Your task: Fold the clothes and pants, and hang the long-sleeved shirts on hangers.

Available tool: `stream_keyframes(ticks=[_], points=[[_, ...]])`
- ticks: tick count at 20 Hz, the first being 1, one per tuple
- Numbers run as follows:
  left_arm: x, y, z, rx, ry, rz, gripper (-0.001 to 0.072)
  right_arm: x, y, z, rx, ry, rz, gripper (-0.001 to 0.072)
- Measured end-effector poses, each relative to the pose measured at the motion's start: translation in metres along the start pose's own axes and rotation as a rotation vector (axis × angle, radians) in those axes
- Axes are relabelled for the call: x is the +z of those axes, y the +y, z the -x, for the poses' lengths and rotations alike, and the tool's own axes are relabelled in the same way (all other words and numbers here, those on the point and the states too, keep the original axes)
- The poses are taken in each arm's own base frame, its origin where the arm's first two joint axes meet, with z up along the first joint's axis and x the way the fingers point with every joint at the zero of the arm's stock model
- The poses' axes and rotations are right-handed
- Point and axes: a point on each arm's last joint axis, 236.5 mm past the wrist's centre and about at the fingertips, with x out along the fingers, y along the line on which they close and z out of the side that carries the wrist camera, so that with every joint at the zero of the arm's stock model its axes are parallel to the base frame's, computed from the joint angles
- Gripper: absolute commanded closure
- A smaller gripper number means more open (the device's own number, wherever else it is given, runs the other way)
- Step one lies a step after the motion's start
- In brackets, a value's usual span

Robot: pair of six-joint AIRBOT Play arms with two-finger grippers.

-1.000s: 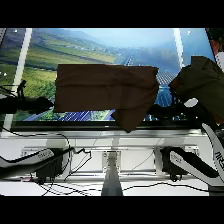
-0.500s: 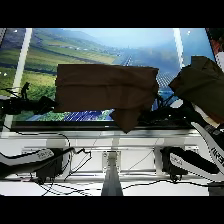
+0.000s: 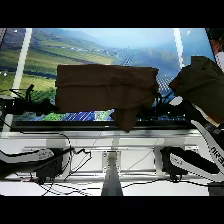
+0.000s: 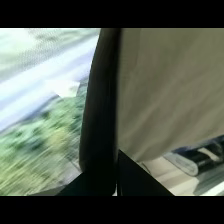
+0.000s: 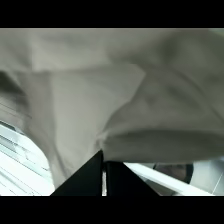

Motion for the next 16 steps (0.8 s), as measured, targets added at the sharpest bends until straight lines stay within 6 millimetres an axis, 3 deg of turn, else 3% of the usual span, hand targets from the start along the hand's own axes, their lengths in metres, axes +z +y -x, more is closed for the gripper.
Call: stream_keyframes(ticks=[3,6,8,11,14,16], points=[[0.002,-0.007,0.006,-0.012,0.017,-0.041,0.0692,0.022,0.019,0.015,0.019,-0.035,0.057,0.0694],[0.024,-0.026,0.023,-0.051,-0.025,-0.092,0.0693,0.052,0.044,0.039,0.023,-0.094,0.146,0.0695],[0.051,-0.047,0.039,-0.079,-0.096,-0.138,0.0694,0.082,0.061,0.059,0.014,-0.179,0.209,0.0696],[0.102,-0.077,0.061,-0.056,-0.240,-0.204,0.0694,0.148,0.076,0.099,-0.042,-0.428,0.242,0.0697],[0.161,-0.108,0.074,0.009,-0.436,-0.258,0.0694,0.212,0.074,0.135,-0.086,-0.688,0.192,0.0696],[0.195,-0.126,0.076,0.047,-0.565,-0.271,0.0693,0.244,0.063,0.143,-0.098,-0.799,0.129,0.0695]])
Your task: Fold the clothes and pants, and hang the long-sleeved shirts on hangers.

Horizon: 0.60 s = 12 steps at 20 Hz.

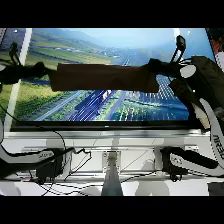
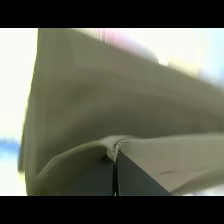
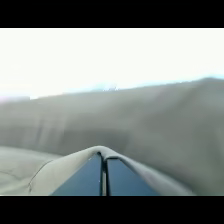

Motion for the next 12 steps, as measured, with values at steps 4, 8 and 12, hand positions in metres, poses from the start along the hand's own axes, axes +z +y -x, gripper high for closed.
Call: stream_keyframes(ticks=[4,8,12], points=[[0.046,-0.004,-0.036,0.099,-0.211,-0.014,0.0015,0.024,-0.032,-0.034,-0.071,-0.123,-0.099,0.0013],[0.053,-0.002,-0.056,0.139,-0.264,-0.023,0.0003,0.029,-0.053,-0.048,-0.110,-0.159,-0.122,0.0009],[0.041,0.023,-0.052,0.151,-0.196,0.017,0.0006,0.019,-0.072,-0.050,-0.143,-0.105,-0.119,0.0011]])
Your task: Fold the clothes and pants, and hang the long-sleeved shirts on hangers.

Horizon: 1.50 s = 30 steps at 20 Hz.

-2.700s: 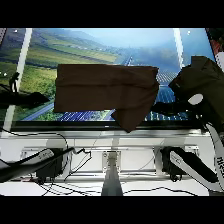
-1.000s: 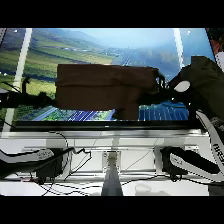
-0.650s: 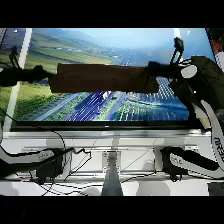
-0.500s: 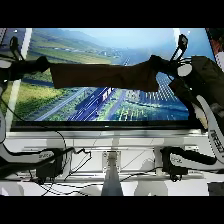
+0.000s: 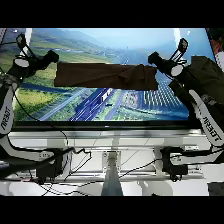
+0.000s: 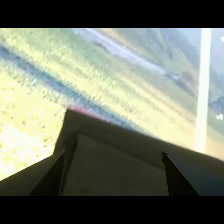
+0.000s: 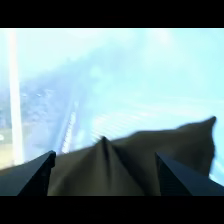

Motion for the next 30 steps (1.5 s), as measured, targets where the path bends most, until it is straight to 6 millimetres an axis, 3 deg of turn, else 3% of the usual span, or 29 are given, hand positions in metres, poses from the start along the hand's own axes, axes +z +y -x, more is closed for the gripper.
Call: stream_keyframes(ticks=[3,6,8,9,10,12,13,14,15,17,19,20,24,27,30], points=[[-0.020,0.036,0.010,0.011,0.113,0.084,0.0020,-0.012,-0.013,0.001,-0.022,0.066,0.006,0.0015],[-0.056,0.060,0.015,-0.001,0.263,0.161,0.0020,-0.026,-0.018,0.003,-0.031,0.134,0.010,0.0016],[-0.080,0.062,0.013,-0.026,0.351,0.174,0.0021,-0.039,-0.020,0.005,-0.032,0.192,0.025,0.0016],[-0.090,0.058,0.009,-0.048,0.383,0.167,0.0072,-0.045,-0.019,0.006,-0.028,0.220,0.040,0.0020],[-0.096,0.050,0.004,-0.077,0.397,0.157,0.0170,-0.053,-0.017,0.008,-0.021,0.254,0.055,0.0027],[-0.106,0.033,-0.006,-0.125,0.416,0.121,0.0236,-0.063,-0.008,0.011,0.004,0.300,0.103,0.0050],[-0.110,0.024,-0.011,-0.143,0.418,0.105,0.0292,-0.066,0.001,0.013,0.023,0.318,0.136,0.0201],[-0.113,0.015,-0.016,-0.156,0.418,0.081,0.0493,-0.067,0.013,0.014,0.047,0.326,0.170,0.0283],[-0.116,0.009,-0.020,-0.160,0.418,0.055,0.0687,-0.068,0.024,0.014,0.069,0.328,0.205,0.0287],[-0.113,-0.007,-0.023,-0.188,0.416,0.014,0.0695,-0.064,0.053,0.016,0.118,0.309,0.275,0.0505],[-0.105,-0.026,-0.014,-0.234,0.427,-0.036,0.0695,-0.063,0.085,0.018,0.167,0.288,0.332,0.0635],[-0.097,-0.034,-0.004,-0.250,0.432,-0.076,0.0695,-0.063,0.100,0.019,0.190,0.274,0.359,0.0694],[-0.061,-0.071,0.063,-0.279,0.436,-0.200,0.0694,-0.088,0.164,0.026,0.292,0.286,0.434,0.0694],[-0.039,-0.105,0.128,-0.307,0.395,-0.299,0.0693,-0.132,0.212,0.025,0.365,0.345,0.463,0.0694],[-0.023,-0.135,0.191,-0.322,0.314,-0.392,0.0693,-0.199,0.259,0.025,0.433,0.458,0.472,0.0694]])
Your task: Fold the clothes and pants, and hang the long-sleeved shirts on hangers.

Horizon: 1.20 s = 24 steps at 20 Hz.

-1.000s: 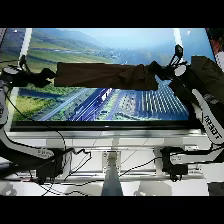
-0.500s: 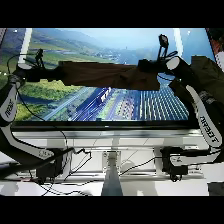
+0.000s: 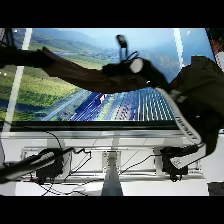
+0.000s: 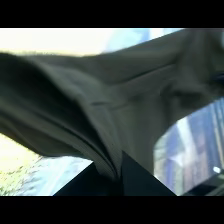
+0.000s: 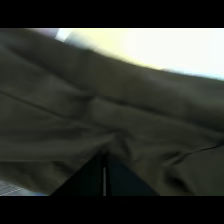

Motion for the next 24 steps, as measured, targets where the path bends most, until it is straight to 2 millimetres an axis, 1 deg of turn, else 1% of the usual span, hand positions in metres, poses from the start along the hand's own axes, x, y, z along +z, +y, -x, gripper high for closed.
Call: stream_keyframes(ticks=[2,3,5,6,7,8,9,10,11,13,14,16,17,19,20,21,22,23,24], points=[[0.004,-0.021,0.026,0.014,-0.043,-0.051,0.0693,-0.027,0.047,-0.030,0.073,0.067,-0.001,0.0694],[0.004,-0.029,0.036,0.019,-0.056,-0.070,0.0693,-0.040,0.072,-0.042,0.111,0.095,0.005,0.0694],[0.005,-0.037,0.046,0.027,-0.075,-0.091,0.0693,-0.059,0.111,-0.055,0.165,0.127,0.025,0.0695],[0.005,-0.039,0.048,0.028,-0.077,-0.095,0.0693,-0.065,0.126,-0.059,0.185,0.136,0.037,0.0694],[0.004,-0.040,0.049,0.027,-0.076,-0.097,0.0692,-0.069,0.136,-0.060,0.199,0.141,0.048,0.0694],[0.004,-0.041,0.048,0.024,-0.072,-0.096,0.0693,-0.071,0.140,-0.060,0.198,0.150,0.068,0.0694],[0.003,-0.041,0.044,0.018,-0.064,-0.094,0.0693,-0.072,0.136,-0.060,0.182,0.161,0.096,0.0694],[0.002,-0.041,0.039,0.009,-0.051,-0.092,0.0692,-0.070,0.124,-0.059,0.153,0.173,0.124,0.0694],[0.000,-0.042,0.031,-0.004,-0.034,-0.090,0.0692,-0.065,0.103,-0.056,0.108,0.189,0.149,0.0694],[-0.005,-0.047,0.009,-0.045,0.015,-0.090,0.0693,-0.052,0.048,-0.043,0.005,0.227,0.170,0.0695],[-0.008,-0.053,-0.006,-0.075,0.044,-0.092,0.0693,-0.042,0.013,-0.032,-0.053,0.244,0.161,0.0696],[-0.012,-0.069,-0.045,-0.140,0.090,-0.098,0.0694,-0.023,-0.058,-0.001,-0.159,0.272,0.107,0.0696],[-0.011,-0.081,-0.068,-0.172,0.100,-0.101,0.0694,-0.015,-0.094,0.019,-0.202,0.285,0.080,0.0695],[-0.010,-0.110,-0.118,-0.230,0.095,-0.104,0.0692,-0.010,-0.158,0.059,-0.269,0.322,0.033,0.0696],[-0.010,-0.126,-0.142,-0.254,0.082,-0.102,0.0683,-0.011,-0.184,0.078,-0.287,0.337,0.006,0.0695],[-0.010,-0.144,-0.166,-0.274,0.066,-0.100,0.0514,-0.011,-0.209,0.096,-0.299,0.346,-0.027,0.0682],[-0.012,-0.159,-0.187,-0.285,0.049,-0.099,0.0057,-0.012,-0.228,0.112,-0.297,0.343,-0.067,0.0498],[-0.014,-0.172,-0.206,-0.288,0.032,-0.100,-0.0003,-0.011,-0.243,0.126,-0.284,0.330,-0.109,0.0170],[-0.017,-0.183,-0.222,-0.287,0.017,-0.102,-0.0001,-0.010,-0.253,0.137,-0.270,0.314,-0.147,0.0086]])
